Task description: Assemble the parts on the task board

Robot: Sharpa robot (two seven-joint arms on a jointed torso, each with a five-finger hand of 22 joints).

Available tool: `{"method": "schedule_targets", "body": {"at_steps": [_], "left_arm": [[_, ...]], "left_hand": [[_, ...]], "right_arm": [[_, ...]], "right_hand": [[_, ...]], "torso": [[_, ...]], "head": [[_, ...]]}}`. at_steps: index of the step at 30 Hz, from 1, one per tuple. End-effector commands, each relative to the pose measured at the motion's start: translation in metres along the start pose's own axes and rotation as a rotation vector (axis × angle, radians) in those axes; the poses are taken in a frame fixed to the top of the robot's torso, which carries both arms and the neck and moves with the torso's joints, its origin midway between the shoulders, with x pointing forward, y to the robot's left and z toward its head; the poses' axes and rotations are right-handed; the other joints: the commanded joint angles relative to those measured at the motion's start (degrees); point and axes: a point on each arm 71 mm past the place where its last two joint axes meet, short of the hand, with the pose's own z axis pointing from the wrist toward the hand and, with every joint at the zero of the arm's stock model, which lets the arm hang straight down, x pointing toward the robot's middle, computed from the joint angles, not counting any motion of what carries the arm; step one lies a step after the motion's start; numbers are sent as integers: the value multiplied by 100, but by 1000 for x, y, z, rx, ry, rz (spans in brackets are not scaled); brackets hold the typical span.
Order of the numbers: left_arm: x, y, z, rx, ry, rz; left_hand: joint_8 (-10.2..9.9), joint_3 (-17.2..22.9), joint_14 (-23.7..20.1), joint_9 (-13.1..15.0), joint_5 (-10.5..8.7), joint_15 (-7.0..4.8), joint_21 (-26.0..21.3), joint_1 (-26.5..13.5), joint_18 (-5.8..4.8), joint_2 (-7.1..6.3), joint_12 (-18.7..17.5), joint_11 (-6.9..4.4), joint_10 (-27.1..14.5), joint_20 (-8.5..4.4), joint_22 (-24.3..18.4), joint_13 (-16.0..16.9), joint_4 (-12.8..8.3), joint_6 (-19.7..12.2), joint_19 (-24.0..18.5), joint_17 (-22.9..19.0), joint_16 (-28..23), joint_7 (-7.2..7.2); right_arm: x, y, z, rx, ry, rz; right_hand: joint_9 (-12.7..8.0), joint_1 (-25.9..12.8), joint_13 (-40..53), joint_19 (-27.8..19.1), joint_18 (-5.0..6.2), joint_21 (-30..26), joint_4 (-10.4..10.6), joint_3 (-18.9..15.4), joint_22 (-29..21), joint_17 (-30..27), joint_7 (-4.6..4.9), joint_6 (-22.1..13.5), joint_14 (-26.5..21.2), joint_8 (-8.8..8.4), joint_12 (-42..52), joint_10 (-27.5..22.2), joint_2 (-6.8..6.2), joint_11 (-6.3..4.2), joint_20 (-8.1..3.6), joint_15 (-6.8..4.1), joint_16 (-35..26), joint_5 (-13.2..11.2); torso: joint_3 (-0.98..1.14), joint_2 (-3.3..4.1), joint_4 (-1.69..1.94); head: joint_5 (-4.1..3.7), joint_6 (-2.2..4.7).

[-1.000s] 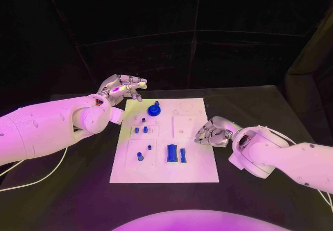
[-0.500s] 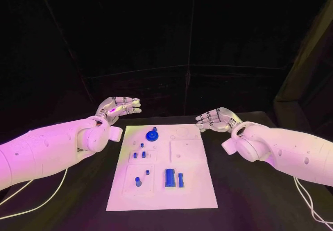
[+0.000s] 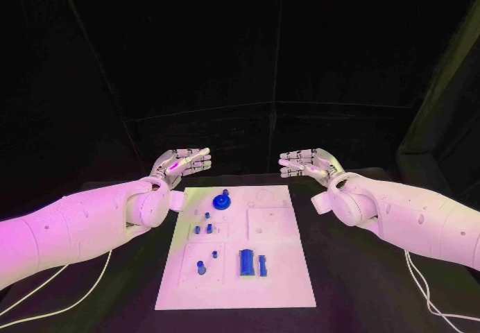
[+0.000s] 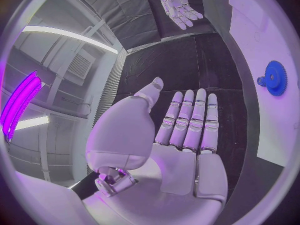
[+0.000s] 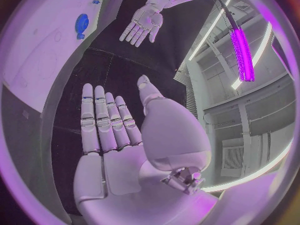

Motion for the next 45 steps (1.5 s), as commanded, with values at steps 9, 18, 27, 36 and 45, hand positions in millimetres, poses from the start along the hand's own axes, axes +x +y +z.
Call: {"method": "schedule_targets", "body": {"at_steps": [9,18,27,36,45], "left_arm": [[24,10,-22,0,-71,17],[54,12,-59,14,-178,45],[63,9,-73,24,-216,56],[63,9,-73,24,-216,56],[63,9,-73,24,-216,56]], "left_hand": [[-244,-662,-2299,-229,-174,-417,-304,-3260,-443,190,-572,-449,-2560,-725,-596,-219,7,-2519,-1864,-504,-558,-518],[-244,-864,-3010,-229,-174,-820,-304,-4266,-968,190,-572,-880,-3351,-950,-1170,-219,7,-3298,-2438,-504,-1096,-1018],[-244,-1302,-3479,-229,-174,-820,-304,-4933,-968,190,-572,-880,-3874,-1423,-1170,-219,7,-3810,-2830,-504,-1096,-1018],[-244,-1302,-3808,-229,-174,-820,-304,-5398,-968,190,-572,-880,-4241,-1423,-1170,-219,7,-4170,-3073,-504,-1096,-1018],[-244,-1302,-4014,-229,-174,-820,-304,-5699,-968,190,-572,-880,-4475,-1423,-1170,-219,7,-4399,-3241,-504,-1096,-1018]], "right_arm": [[22,2,-21,-18,-119,93],[51,7,-58,14,-271,196],[58,9,-69,32,-309,217],[58,9,-69,32,-309,217],[58,9,-69,32,-309,217]], "right_hand": [[-327,-3533,-338,-2570,-453,-478,-38,-159,-634,-611,-512,-2298,-2870,-217,-229,-2581,36,-799,-544,-570,-296,-430],[-327,-4658,-338,-3385,-579,-957,-38,-159,-836,-611,-1029,-3023,-3787,-217,-229,-3405,36,-799,-1092,-570,-296,-430],[-327,-5395,-338,-3921,-980,-957,-38,-159,-1272,-611,-1029,-3508,-4383,-217,-229,-3936,36,-799,-1092,-570,-296,-430],[-327,-5928,-338,-4310,-980,-957,-38,-159,-1272,-611,-1029,-3857,-4818,-217,-229,-4328,36,-799,-1092,-570,-296,-430],[-327,-6265,-338,-4557,-980,-957,-38,-159,-1272,-611,-1029,-4071,-5092,-217,-229,-4570,36,-799,-1092,-570,-296,-430]], "torso": [[-62,-304,219],[-62,-306,220],[-62,-306,220],[-62,-306,220],[-62,-306,220]], "head": [[33,143],[34,144],[34,144],[34,144],[34,144]]}}
